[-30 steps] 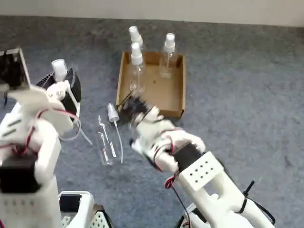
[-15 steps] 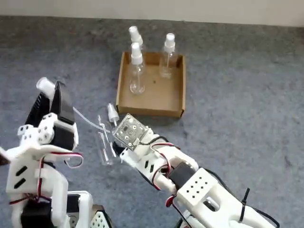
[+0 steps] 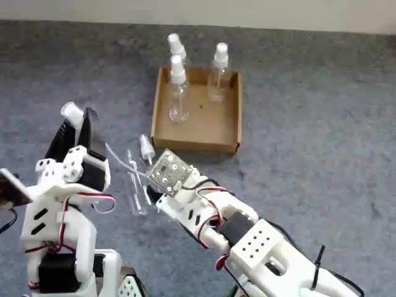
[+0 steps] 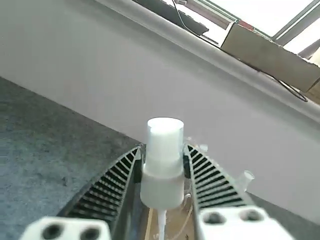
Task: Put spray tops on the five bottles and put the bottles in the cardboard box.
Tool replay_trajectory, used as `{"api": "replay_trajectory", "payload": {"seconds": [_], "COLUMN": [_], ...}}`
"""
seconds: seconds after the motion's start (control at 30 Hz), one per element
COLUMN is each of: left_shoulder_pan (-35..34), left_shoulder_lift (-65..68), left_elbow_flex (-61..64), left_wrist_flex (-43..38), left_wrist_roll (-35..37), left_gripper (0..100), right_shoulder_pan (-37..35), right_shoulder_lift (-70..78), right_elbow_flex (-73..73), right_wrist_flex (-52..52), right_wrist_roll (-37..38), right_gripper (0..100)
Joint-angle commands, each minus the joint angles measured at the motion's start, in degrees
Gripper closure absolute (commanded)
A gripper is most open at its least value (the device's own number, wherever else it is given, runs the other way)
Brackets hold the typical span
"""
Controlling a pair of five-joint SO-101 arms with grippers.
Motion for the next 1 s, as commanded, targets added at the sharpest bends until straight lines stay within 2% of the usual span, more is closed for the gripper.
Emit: {"api": "replay_trajectory", "payload": {"seconds": [0.0, 0.2, 0.4, 0.83, 0.97], "left_shoulder_pan": [2.5, 8.0, 4.4, 4.4, 4.4], "left_shoulder_lift": [0.7, 0.5, 0.4, 0.3, 0.3], "left_elbow_flex": [0.1, -0.2, -4.6, -7.8, -6.5], "left_wrist_flex": [-1.7, -1.7, -2.5, -2.3, 0.0], "left_wrist_roll": [-0.5, -0.9, -0.6, -0.5, -0.5], "left_gripper": [100, 100, 100, 100, 100], "right_shoulder_pan": [-0.7, -0.7, -0.7, -0.6, -0.5], "right_shoulder_lift": [-1.5, -1.5, -1.0, -1.0, -1.3], "right_elbow_flex": [-0.7, -0.7, -0.2, -0.2, -0.2], "right_wrist_flex": [-1.5, -1.5, -1.5, -1.5, -1.5], "right_wrist_roll": [-0.6, -0.4, -0.4, -0.4, -0.4], "right_gripper": [99.5, 99.5, 99.5, 99.5, 99.5]}}
